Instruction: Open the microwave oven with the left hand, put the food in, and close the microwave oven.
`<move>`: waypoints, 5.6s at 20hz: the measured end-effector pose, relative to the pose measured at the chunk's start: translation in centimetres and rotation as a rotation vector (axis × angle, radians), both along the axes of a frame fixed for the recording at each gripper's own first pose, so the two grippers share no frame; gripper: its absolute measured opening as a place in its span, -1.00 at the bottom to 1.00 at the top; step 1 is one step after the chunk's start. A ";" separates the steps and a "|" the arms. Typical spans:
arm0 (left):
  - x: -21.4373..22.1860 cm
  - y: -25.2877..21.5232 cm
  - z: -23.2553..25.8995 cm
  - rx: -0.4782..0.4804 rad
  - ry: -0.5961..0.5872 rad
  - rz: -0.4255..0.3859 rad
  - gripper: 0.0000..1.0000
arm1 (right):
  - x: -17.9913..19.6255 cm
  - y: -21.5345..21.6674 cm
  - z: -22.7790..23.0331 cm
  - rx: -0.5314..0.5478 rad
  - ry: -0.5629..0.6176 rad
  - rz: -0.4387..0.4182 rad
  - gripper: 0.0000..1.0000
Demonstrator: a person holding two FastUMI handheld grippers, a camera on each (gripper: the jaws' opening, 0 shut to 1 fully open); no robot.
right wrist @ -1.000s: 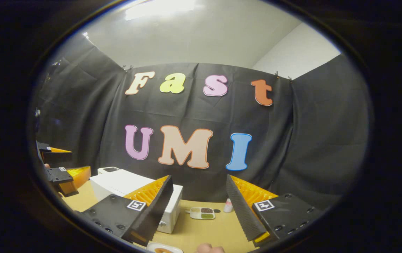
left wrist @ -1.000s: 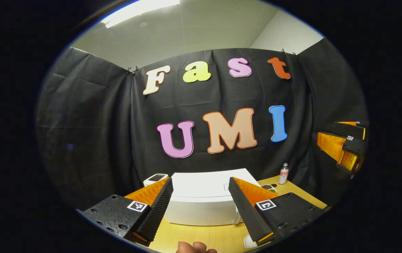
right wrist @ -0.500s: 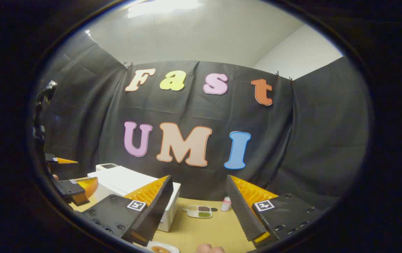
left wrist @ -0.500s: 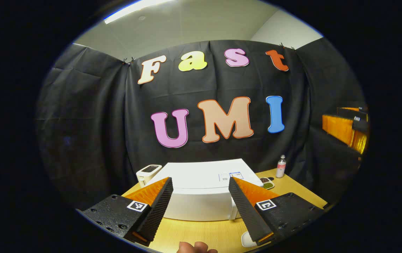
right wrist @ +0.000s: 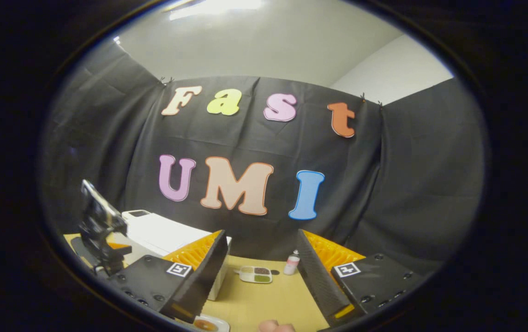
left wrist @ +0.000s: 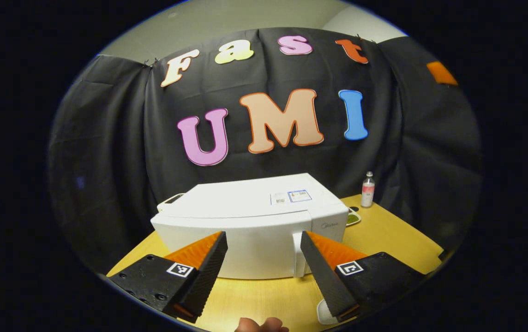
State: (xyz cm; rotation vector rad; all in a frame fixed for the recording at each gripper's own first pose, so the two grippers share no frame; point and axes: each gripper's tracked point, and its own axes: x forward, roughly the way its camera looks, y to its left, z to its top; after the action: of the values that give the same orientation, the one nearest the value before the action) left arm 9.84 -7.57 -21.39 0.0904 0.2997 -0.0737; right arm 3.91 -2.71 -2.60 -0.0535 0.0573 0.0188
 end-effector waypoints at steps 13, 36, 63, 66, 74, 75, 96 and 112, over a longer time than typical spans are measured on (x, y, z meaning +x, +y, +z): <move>4.7 -4.5 -13.5 -0.036 0.251 -0.057 0.89 | -1.2 -3.3 -1.0 -0.062 0.069 -0.078 0.93; 4.6 -5.9 -15.3 -0.101 0.263 -0.137 -0.97 | -0.7 -2.5 -1.0 -0.111 0.085 -0.072 0.94; -19.4 16.8 -13.5 -0.078 0.358 0.088 -0.03 | -1.9 8.4 -5.3 0.115 0.118 0.156 0.92; -20.7 20.4 -13.4 -0.087 0.359 0.133 0.29 | -2.4 9.7 -6.6 0.119 0.121 0.182 0.94; -23.0 26.6 -13.3 -0.184 0.355 0.176 0.31 | -3.7 10.5 -10.5 0.157 0.065 0.175 0.92; -23.2 27.0 -13.2 -0.186 0.354 0.177 0.31 | -4.1 10.8 -10.8 0.143 0.072 0.182 0.92; -26.7 36.7 -0.7 -0.127 0.128 0.405 0.28 | -8.5 15.7 -31.8 0.027 0.433 0.276 0.92; -21.0 32.0 10.8 -0.072 -0.132 0.336 0.76 | -11.7 13.9 -45.5 0.015 0.774 0.181 0.97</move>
State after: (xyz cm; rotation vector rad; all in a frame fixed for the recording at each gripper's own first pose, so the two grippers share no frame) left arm -11.21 24.44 -10.56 -0.0270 0.1775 0.2537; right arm -7.76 11.18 -48.07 -0.0335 0.8260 0.2209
